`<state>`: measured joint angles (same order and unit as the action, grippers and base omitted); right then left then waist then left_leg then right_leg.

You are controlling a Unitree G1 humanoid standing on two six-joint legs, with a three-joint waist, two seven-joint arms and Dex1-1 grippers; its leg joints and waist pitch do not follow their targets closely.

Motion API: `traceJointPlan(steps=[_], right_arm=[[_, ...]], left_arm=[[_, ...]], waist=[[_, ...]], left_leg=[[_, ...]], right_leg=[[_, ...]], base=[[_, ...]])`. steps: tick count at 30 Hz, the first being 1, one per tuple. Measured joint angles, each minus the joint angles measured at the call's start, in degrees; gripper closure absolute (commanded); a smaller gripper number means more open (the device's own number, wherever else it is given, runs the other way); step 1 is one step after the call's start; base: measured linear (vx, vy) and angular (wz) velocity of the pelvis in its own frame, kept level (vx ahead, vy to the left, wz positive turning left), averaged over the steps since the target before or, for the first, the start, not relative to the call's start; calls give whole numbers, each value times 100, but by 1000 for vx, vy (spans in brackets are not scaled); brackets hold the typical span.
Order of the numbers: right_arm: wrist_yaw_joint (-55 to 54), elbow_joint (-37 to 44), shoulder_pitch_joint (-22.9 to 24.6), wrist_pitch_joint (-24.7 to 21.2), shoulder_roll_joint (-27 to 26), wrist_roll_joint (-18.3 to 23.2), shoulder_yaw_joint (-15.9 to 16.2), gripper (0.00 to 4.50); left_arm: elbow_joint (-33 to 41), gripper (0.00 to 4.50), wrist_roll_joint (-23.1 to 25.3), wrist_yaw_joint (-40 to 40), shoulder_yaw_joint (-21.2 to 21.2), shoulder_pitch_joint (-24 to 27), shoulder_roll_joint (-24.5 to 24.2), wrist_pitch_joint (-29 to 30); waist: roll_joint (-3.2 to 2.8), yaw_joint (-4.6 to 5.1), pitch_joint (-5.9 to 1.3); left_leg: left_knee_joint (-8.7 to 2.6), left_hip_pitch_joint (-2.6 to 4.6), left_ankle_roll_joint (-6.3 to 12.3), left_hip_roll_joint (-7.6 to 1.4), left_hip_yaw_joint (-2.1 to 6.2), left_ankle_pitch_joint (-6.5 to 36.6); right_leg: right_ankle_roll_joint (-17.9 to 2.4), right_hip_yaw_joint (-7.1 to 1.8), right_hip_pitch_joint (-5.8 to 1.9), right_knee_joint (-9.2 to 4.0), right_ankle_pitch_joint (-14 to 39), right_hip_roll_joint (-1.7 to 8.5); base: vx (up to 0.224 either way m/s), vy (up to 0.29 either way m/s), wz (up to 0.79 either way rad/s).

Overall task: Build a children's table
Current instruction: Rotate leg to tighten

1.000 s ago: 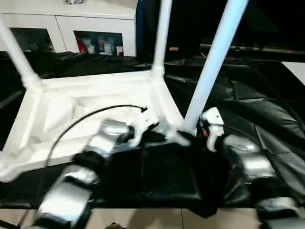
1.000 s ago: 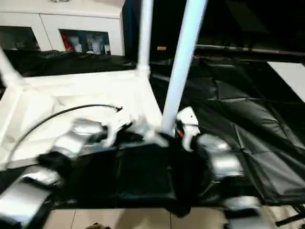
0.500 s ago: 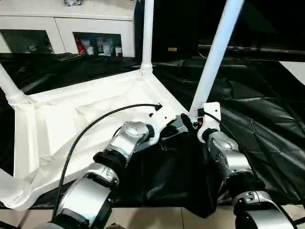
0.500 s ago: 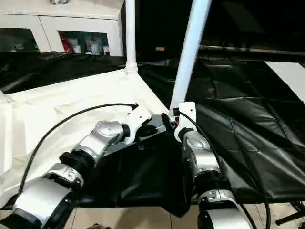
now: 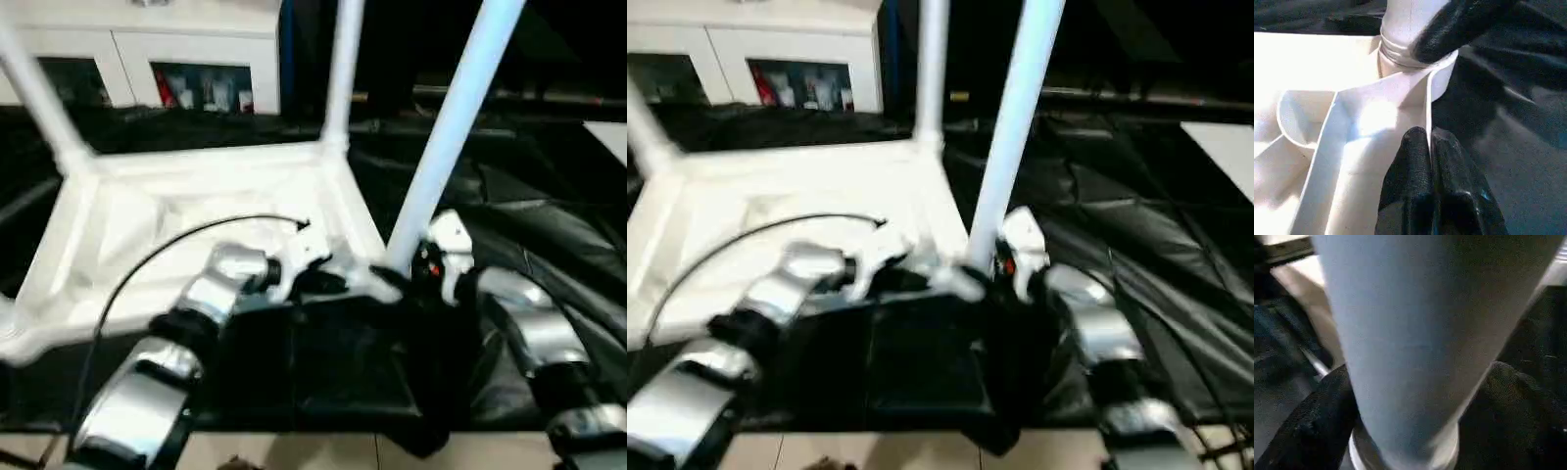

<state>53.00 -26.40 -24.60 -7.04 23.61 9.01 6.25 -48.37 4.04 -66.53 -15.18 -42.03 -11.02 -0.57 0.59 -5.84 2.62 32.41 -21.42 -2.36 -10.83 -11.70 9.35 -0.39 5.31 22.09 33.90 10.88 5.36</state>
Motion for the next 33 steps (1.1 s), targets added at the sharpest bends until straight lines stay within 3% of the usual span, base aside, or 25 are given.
traceJointPlan(steps=[6,7,18,25,30,33], right_arm=[[491,169,63,-163,151,63,101,44],[495,169,63,-165,151,61,103,69],[532,154,62,-288,109,61,121,164],[555,154,65,-284,101,62,126,191],[114,64,134,-316,-254,146,-106,193],[-668,-156,113,-362,-673,194,-381,194]], left_arm=[[103,450,-49,-214,-13,76,-80,18],[128,450,-53,-232,-20,88,-87,26],[252,450,-93,-293,-30,147,-149,117],[320,450,-104,-296,-30,184,-163,169],[299,450,-107,-122,10,197,-192,190],[86,450,-15,456,72,106,7,213]], waist=[[-2,-43,1],[-2,-44,1],[-2,-37,1],[-2,-31,1],[6,30,1],[14,76,0]], left_leg=[[4,5,-1,-4,0,-1],[5,5,-1,-4,0,0],[5,5,-2,-6,0,0],[6,6,-2,-6,0,0],[9,17,-3,-8,0,-1],[15,30,-3,-6,0,-1]], right_leg=[[-1,1,1,10,0,0],[-1,1,1,11,0,0],[-1,1,2,12,0,-1],[-1,1,1,13,1,-1],[-4,0,-2,22,-2,-3],[-10,-3,-15,18,-6,-2]], base=[[0,0,0],[0,0,0],[0,0,0],[0,0,0],[0,0,0],[0,0,0]])
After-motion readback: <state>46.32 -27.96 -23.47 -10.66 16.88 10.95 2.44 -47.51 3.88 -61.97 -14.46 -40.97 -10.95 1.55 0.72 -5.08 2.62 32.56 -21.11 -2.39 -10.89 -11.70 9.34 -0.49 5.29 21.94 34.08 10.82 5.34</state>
